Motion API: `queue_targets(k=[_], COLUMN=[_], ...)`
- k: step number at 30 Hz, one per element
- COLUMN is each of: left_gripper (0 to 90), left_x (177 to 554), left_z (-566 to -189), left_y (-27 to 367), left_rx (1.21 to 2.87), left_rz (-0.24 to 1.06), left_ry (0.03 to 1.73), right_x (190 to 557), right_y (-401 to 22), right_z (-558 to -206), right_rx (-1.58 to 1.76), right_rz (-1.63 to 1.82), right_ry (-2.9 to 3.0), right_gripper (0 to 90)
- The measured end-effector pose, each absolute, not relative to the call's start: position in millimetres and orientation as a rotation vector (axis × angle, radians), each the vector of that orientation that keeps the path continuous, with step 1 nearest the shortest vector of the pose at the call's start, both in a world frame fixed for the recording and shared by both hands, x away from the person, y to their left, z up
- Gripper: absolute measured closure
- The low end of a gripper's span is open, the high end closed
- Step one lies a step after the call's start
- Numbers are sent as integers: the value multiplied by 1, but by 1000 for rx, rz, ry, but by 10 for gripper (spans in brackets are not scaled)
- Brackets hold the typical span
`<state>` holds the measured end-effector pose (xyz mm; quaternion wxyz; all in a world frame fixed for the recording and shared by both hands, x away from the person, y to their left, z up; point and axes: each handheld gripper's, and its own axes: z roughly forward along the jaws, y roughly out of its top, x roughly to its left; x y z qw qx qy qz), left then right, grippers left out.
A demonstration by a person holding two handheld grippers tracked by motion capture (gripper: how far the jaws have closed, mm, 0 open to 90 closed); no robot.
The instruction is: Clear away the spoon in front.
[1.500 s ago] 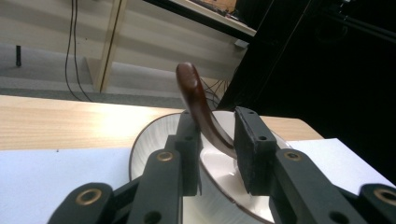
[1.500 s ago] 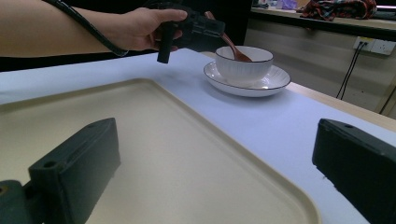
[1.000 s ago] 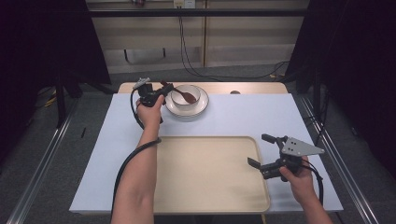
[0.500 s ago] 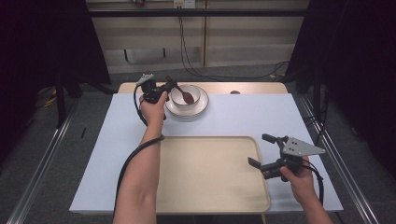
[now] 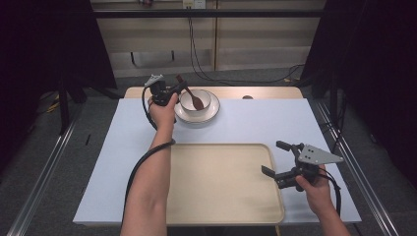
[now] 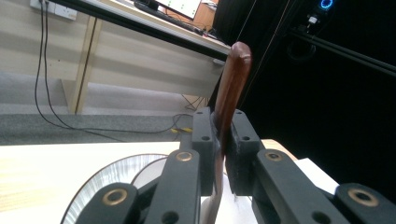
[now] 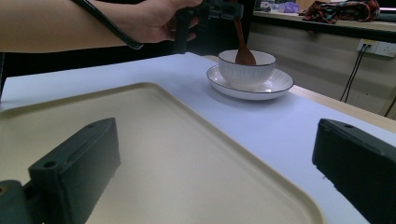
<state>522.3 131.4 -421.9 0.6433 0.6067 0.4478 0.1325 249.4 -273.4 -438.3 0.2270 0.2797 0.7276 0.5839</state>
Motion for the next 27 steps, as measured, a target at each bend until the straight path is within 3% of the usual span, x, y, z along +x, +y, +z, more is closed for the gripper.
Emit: queue_targets(k=[27], left_gripper=[840], left_x=[503], left_z=[-377], left_y=[160], left_rx=[1365], left_rz=[260], left_ry=[942], right_x=[251], right_y=[-271], right_z=[-440], right_rx=[777], right_rz=[1621], right_ry=[2002], right_gripper=[7])
